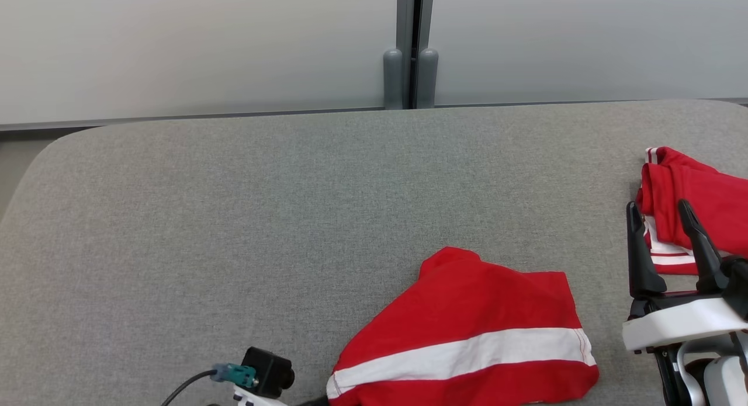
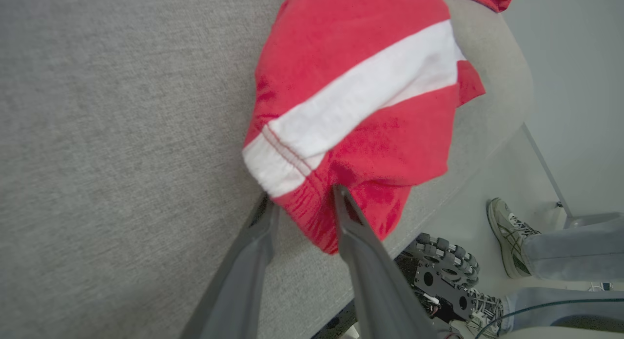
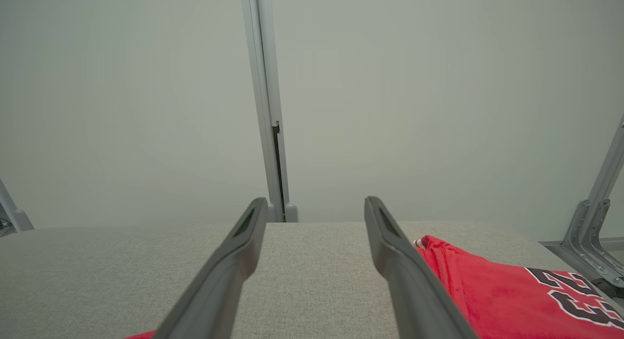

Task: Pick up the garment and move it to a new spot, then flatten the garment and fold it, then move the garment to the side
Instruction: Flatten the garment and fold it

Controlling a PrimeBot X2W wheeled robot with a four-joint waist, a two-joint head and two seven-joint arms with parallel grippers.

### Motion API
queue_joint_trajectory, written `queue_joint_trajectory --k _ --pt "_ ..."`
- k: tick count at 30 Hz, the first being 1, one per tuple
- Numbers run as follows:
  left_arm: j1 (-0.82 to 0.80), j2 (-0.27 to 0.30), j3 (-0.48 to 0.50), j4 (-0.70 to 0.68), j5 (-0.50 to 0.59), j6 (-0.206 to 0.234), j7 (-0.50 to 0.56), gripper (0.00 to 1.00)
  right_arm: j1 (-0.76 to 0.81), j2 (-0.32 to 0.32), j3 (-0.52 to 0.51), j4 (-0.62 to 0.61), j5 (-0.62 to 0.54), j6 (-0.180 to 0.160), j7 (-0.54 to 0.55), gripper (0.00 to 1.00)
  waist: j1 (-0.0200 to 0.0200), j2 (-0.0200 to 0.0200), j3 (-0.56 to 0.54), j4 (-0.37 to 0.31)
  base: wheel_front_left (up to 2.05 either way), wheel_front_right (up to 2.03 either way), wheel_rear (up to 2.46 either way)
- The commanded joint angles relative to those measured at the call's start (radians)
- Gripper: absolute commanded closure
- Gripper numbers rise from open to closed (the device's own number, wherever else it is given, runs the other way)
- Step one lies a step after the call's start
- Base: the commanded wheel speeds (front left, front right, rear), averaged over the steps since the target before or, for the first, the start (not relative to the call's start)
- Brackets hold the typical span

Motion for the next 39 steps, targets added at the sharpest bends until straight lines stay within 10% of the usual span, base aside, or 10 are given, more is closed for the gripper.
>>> queue_joint_trajectory --k 1,7,13,22,39 --pt "-0.014 -0.001 0.011 0.005 -0.006 -0.006 -0.012 0.00 0.009 -0.009 0.000 -0.001 -0.001 0.000 0.005 0.00 0.0000 0.0000 -0.006 -0.001 0.00 0.00 0.00" --pt "-0.011 0.054 0.075 -0.056 0.033 0.037 -0.074 0.00 0.020 -0.012 0.001 -0.010 -0.001 0.000 0.013 0.00 0.0000 0.0000 -0.028 -0.010 0.00 0.00 0.00" --pt "0.022 0.131 0.215 -0.172 0.137 0.176 -0.227 0.00 0.045 -0.003 0.016 -0.017 0.002 0.000 0.006 0.00 0.0000 0.0000 -0.061 -0.017 0.00 0.00 0.00" --pt "0.058 0.104 0.364 -0.234 0.255 0.331 -0.512 0.00 0.087 -0.001 0.052 -0.006 0.027 0.000 0.001 0.00 0.0000 0.0000 -0.079 -0.017 0.00 0.00 0.00" --pt "0.126 -0.002 0.422 -0.123 0.314 0.316 -0.670 0.00 0.097 -0.021 0.092 0.004 0.038 0.000 0.004 0.00 0.0000 0.0000 -0.083 -0.034 0.00 0.00 0.00"
